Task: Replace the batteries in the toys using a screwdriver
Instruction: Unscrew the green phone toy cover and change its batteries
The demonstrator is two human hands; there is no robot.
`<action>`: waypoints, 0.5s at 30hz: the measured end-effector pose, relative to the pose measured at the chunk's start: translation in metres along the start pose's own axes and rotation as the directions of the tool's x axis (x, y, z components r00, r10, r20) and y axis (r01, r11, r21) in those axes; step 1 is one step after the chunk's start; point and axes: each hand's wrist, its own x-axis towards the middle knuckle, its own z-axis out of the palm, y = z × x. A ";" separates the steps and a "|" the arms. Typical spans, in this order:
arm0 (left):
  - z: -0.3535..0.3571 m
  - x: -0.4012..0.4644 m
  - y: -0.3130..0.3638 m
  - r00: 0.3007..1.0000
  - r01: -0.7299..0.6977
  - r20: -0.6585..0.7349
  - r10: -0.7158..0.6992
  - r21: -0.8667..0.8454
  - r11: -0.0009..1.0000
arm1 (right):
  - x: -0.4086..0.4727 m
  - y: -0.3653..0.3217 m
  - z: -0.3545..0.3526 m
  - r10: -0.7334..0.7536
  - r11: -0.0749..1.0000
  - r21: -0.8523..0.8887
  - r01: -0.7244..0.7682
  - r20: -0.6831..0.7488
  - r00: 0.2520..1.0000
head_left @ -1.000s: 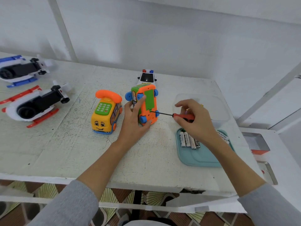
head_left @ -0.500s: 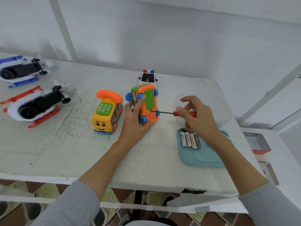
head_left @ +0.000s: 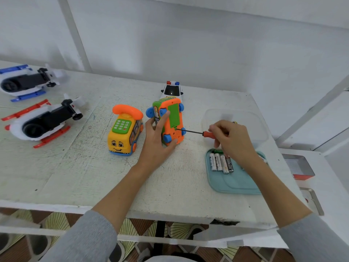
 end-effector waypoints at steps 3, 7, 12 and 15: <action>0.001 0.000 -0.001 1.000 -0.008 -0.019 0.009 0.015 1.000 | 0.000 0.002 -0.002 -0.038 0.997 -0.071 0.037 -0.011 0.999; 0.001 0.000 -0.002 1.000 -0.021 0.013 0.020 0.032 0.999 | 0.000 0.000 -0.008 -0.068 0.977 -0.199 0.070 0.015 0.998; 0.001 0.000 -0.004 1.000 -0.027 0.017 0.026 0.067 0.997 | 0.001 0.004 -0.005 -0.243 0.894 -0.375 0.245 0.053 0.969; 0.002 0.000 -0.005 0.999 -0.023 0.027 0.021 0.057 0.998 | 0.001 0.005 -0.004 -0.295 0.888 -0.362 0.282 0.020 0.955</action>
